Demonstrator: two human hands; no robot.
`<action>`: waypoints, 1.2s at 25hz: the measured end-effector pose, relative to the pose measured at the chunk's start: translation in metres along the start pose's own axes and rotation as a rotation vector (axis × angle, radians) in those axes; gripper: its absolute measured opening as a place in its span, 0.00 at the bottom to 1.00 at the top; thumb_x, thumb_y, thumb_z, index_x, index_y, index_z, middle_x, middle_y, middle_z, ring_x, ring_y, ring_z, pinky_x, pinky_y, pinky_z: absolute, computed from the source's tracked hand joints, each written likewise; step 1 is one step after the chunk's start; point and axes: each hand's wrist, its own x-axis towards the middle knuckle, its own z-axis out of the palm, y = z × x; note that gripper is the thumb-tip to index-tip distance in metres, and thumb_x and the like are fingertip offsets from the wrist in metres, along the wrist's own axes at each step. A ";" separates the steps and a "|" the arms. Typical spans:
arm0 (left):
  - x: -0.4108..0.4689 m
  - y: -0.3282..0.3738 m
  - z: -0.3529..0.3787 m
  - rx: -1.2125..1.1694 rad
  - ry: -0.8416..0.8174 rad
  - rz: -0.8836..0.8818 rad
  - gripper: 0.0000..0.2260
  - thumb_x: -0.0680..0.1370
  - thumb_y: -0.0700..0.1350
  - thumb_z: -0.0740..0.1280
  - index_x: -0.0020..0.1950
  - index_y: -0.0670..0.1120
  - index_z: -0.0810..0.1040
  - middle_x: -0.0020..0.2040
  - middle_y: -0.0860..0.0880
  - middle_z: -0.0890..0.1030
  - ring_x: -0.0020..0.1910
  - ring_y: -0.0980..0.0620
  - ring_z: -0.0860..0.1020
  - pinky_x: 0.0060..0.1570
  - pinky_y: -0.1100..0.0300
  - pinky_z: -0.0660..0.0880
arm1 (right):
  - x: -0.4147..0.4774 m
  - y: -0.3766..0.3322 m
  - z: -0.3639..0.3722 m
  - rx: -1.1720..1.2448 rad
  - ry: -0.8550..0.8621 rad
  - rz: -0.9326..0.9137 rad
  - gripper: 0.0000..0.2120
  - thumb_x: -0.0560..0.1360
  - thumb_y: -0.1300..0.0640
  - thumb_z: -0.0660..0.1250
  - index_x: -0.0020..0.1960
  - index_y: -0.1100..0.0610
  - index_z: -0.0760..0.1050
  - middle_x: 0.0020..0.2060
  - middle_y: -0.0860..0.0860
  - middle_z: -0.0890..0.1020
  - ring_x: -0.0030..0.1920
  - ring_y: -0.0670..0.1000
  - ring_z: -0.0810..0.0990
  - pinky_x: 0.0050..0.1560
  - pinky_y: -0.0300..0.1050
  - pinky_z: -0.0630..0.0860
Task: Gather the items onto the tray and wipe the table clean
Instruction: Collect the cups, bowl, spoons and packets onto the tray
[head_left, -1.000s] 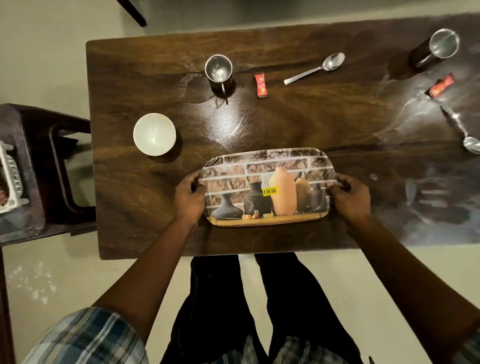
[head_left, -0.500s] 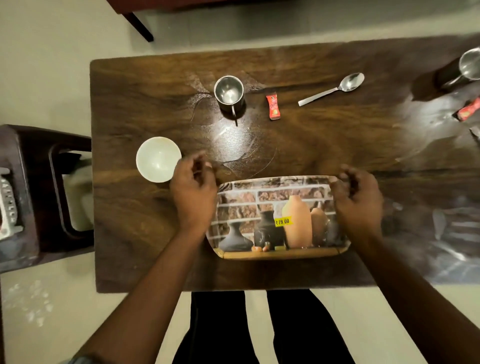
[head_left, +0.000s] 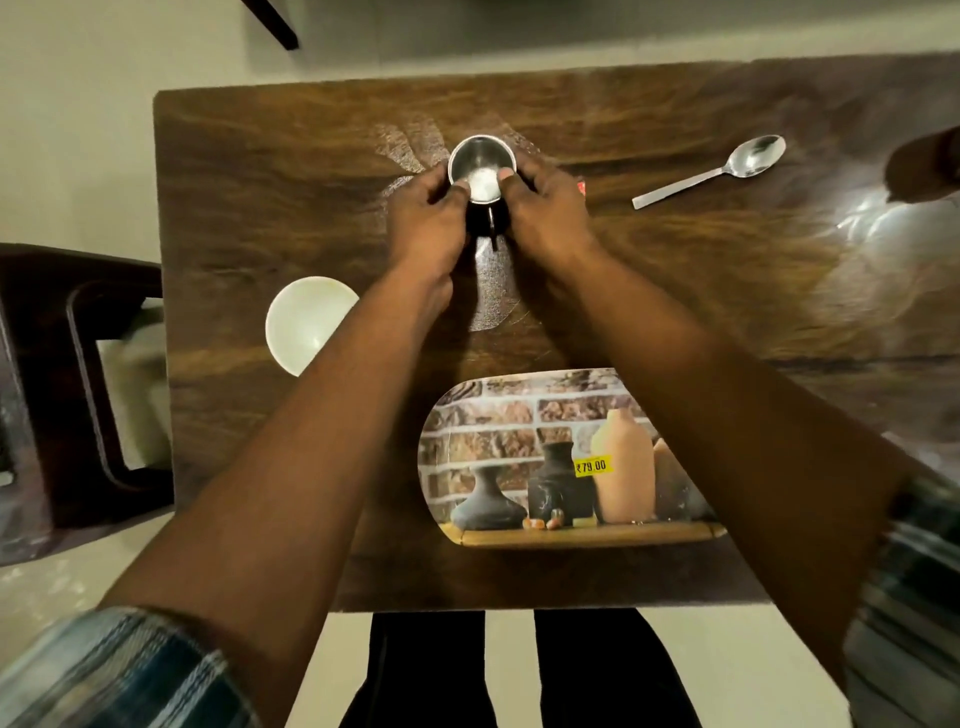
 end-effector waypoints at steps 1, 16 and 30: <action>-0.005 0.001 -0.001 0.003 0.006 0.004 0.14 0.84 0.36 0.65 0.67 0.41 0.84 0.59 0.39 0.88 0.43 0.55 0.83 0.47 0.58 0.80 | -0.006 0.004 -0.001 -0.010 0.021 0.003 0.21 0.77 0.48 0.62 0.64 0.54 0.84 0.53 0.50 0.89 0.51 0.49 0.86 0.62 0.62 0.82; -0.200 -0.122 -0.067 -0.046 0.081 -0.075 0.12 0.84 0.39 0.67 0.64 0.44 0.86 0.54 0.42 0.90 0.51 0.44 0.86 0.55 0.44 0.82 | -0.235 0.066 0.000 -0.097 0.083 0.093 0.17 0.83 0.49 0.67 0.69 0.53 0.83 0.54 0.48 0.90 0.48 0.43 0.87 0.54 0.47 0.85; -0.193 -0.134 -0.055 -0.002 0.165 -0.060 0.09 0.82 0.41 0.71 0.57 0.51 0.89 0.51 0.49 0.91 0.55 0.43 0.88 0.60 0.39 0.84 | -0.225 0.095 0.006 -0.055 0.146 0.074 0.16 0.84 0.47 0.67 0.68 0.52 0.84 0.56 0.45 0.89 0.54 0.39 0.86 0.59 0.44 0.83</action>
